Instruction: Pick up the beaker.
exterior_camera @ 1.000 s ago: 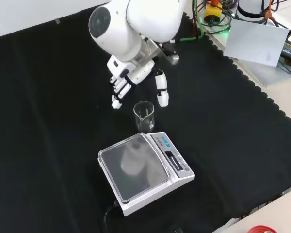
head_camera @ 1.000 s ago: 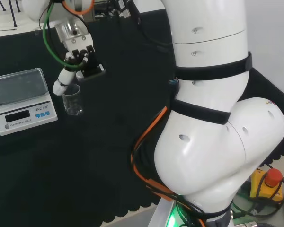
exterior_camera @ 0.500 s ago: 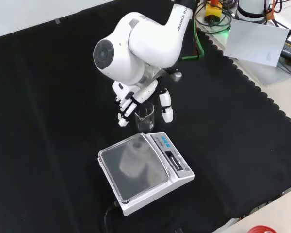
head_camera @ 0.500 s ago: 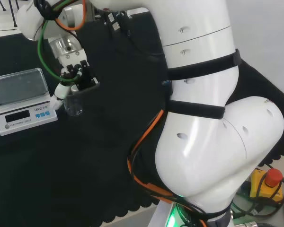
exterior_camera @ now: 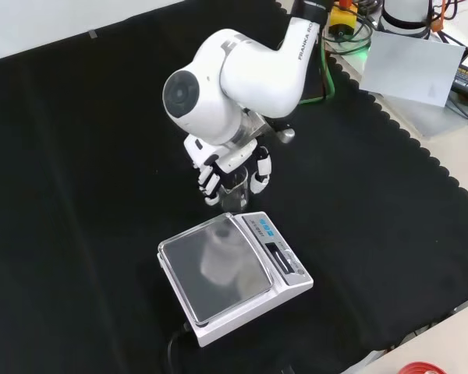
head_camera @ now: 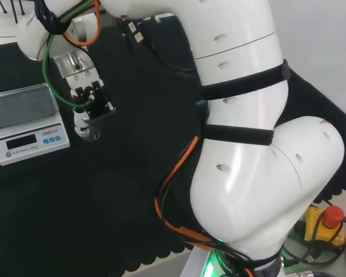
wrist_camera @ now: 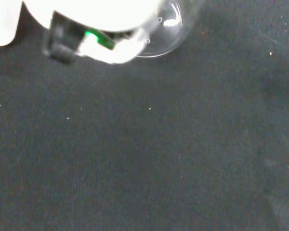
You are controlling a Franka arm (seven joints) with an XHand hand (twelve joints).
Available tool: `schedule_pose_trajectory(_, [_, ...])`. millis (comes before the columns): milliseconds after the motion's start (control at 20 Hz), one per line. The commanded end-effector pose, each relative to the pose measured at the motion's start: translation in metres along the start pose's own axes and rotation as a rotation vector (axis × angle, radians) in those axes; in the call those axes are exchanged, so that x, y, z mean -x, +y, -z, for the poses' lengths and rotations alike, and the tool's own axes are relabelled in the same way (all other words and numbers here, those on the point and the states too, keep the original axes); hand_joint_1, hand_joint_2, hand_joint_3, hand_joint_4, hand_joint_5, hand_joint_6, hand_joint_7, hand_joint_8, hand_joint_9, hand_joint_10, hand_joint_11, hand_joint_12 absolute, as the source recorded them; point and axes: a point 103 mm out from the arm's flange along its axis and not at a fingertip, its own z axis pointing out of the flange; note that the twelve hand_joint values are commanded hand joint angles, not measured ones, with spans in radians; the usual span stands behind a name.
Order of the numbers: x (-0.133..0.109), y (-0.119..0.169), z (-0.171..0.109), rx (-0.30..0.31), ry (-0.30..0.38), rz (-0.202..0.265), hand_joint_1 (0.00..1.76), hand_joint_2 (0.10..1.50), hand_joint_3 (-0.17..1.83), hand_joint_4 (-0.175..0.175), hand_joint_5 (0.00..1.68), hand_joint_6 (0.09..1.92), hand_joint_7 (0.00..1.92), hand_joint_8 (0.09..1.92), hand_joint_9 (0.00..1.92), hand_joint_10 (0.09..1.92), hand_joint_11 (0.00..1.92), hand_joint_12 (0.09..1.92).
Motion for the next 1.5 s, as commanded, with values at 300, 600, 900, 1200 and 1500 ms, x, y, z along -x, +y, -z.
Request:
schedule_pose_trajectory(300, [-0.01, 0.005, 0.002, 0.194, 0.041, -0.055, 1.17, 0.54, 0.74, 0.07, 0.95, 1.11, 0.79, 1.15, 1.15, 0.68, 1.14, 1.0])
schedule_pose_trajectory(600, [-0.005, 0.001, 0.011, 0.189, 0.039, -0.045, 1.16, 0.66, 0.71, -0.036, 1.17, 0.86, 0.87, 1.2, 1.22, 0.66, 1.27, 0.89])
schedule_pose_trajectory(900, [0.006, -0.019, 0.042, 0.231, 0.051, -0.034, 1.17, 0.66, 0.72, -0.055, 1.18, 0.86, 0.88, 1.21, 1.23, 0.66, 1.29, 0.87])
schedule_pose_trajectory(1200, [0.01, -0.039, 0.085, 0.291, 0.057, -0.028, 1.17, 0.65, 0.73, -0.06, 1.18, 0.86, 0.88, 1.21, 1.24, 0.66, 1.3, 0.86])
schedule_pose_trajectory(1500, [-0.014, -0.046, 0.129, 0.346, 0.046, 0.016, 1.17, 0.65, 0.73, -0.066, 1.18, 0.86, 0.88, 1.21, 1.24, 0.66, 1.3, 0.86])
